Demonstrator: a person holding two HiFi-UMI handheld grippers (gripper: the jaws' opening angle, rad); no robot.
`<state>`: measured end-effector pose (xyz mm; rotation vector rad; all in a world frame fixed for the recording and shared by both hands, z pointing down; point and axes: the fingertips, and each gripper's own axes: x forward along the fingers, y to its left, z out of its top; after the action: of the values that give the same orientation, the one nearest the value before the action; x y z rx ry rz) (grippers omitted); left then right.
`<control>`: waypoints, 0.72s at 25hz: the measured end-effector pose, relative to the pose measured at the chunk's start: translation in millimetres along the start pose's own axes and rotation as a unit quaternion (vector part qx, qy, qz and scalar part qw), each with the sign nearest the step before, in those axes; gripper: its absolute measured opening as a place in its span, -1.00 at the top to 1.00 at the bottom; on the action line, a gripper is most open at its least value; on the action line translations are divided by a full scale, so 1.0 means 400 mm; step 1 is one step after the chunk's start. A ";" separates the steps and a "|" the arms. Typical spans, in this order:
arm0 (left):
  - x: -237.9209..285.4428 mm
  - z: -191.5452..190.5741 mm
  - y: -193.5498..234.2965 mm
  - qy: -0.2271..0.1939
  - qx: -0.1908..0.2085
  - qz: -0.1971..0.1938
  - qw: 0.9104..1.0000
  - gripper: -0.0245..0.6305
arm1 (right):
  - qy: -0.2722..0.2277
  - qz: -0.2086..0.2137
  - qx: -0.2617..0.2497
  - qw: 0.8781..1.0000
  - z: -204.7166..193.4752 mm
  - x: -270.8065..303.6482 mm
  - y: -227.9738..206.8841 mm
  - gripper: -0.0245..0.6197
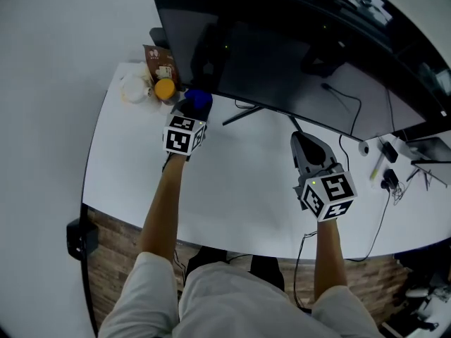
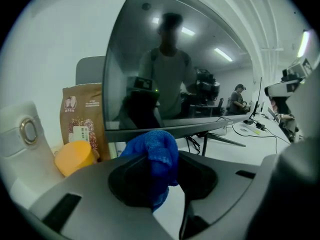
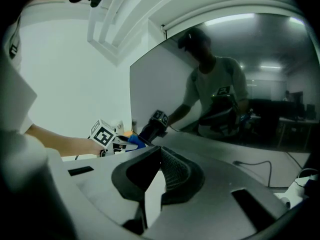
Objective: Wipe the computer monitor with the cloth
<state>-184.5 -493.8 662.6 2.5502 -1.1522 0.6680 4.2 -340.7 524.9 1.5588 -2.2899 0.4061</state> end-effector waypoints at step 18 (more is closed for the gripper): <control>0.108 0.050 -0.322 0.003 0.009 -0.040 0.999 0.54 | -0.007 -0.048 0.021 0.999 -0.076 -0.217 -0.232 0.88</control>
<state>-55.8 -446.0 661.2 2.5916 -1.0414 0.6686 123.8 -288.5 518.8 1.6901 -2.2189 0.4205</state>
